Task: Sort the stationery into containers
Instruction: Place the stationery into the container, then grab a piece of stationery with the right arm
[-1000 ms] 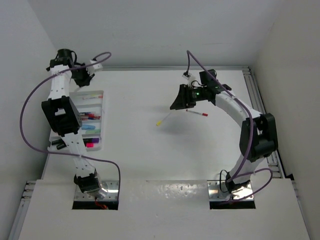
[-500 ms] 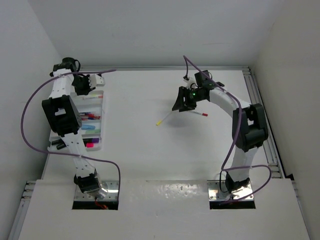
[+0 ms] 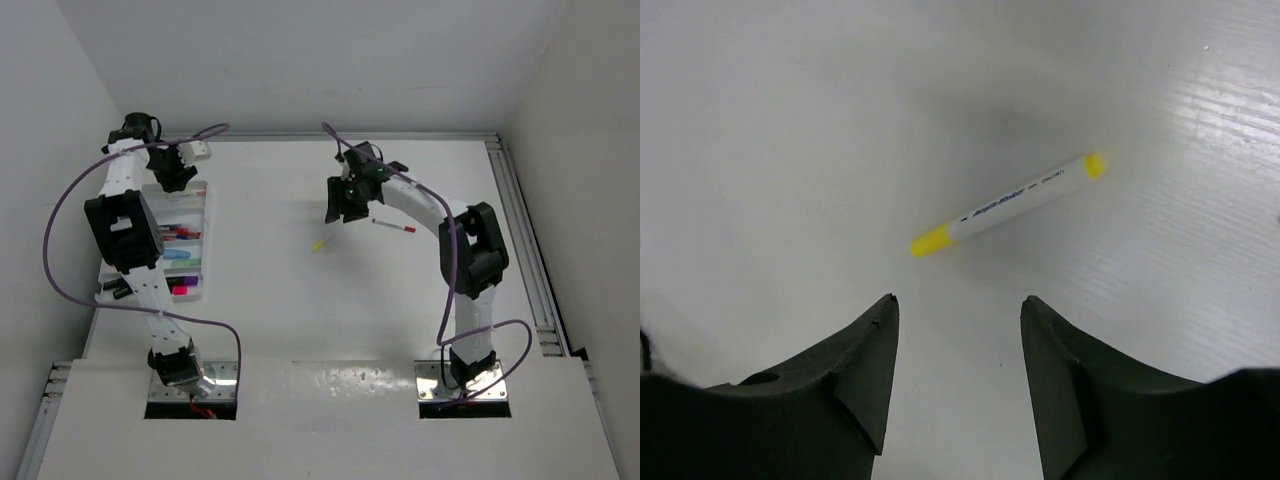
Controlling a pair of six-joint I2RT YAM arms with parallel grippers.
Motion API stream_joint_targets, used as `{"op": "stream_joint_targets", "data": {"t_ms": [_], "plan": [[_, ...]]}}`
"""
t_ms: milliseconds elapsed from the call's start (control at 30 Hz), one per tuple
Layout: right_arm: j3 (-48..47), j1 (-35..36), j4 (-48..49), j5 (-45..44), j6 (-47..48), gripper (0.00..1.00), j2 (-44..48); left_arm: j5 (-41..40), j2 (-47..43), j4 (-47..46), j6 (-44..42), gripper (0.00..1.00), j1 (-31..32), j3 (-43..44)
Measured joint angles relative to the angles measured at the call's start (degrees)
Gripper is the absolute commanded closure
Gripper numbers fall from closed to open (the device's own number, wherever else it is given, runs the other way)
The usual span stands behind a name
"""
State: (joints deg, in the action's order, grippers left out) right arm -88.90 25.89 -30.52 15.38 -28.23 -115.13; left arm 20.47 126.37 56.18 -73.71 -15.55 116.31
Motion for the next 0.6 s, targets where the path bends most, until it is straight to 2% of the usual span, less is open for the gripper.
{"op": "stream_joint_targets", "data": {"t_ms": [200,267,367,500,600], "plan": [[-0.6,5.5,-3.5,-16.0,-6.2,0.46,-0.7,11.0,-9.3,-7.6,13.2,0.41,-1.0,-7.3],[-0.6,6.8,-4.6,-19.8,-9.6,0.43,-1.5,14.8,-17.6,-11.9,18.1,0.40,-1.9,-14.4],[-1.2,8.4,-6.5,-23.8,-14.2,0.34,-3.1,20.2,-28.1,-18.4,25.2,0.40,-3.0,-22.2],[-4.5,9.7,-8.4,-26.9,-18.6,0.33,-6.1,25.2,-37.2,-25.4,32.5,0.40,-3.7,-29.5],[-6.5,10.3,-8.9,-28.0,-20.5,0.34,-8.0,28.0,-39.6,-28.1,36.4,0.40,-3.7,-32.5]]}}
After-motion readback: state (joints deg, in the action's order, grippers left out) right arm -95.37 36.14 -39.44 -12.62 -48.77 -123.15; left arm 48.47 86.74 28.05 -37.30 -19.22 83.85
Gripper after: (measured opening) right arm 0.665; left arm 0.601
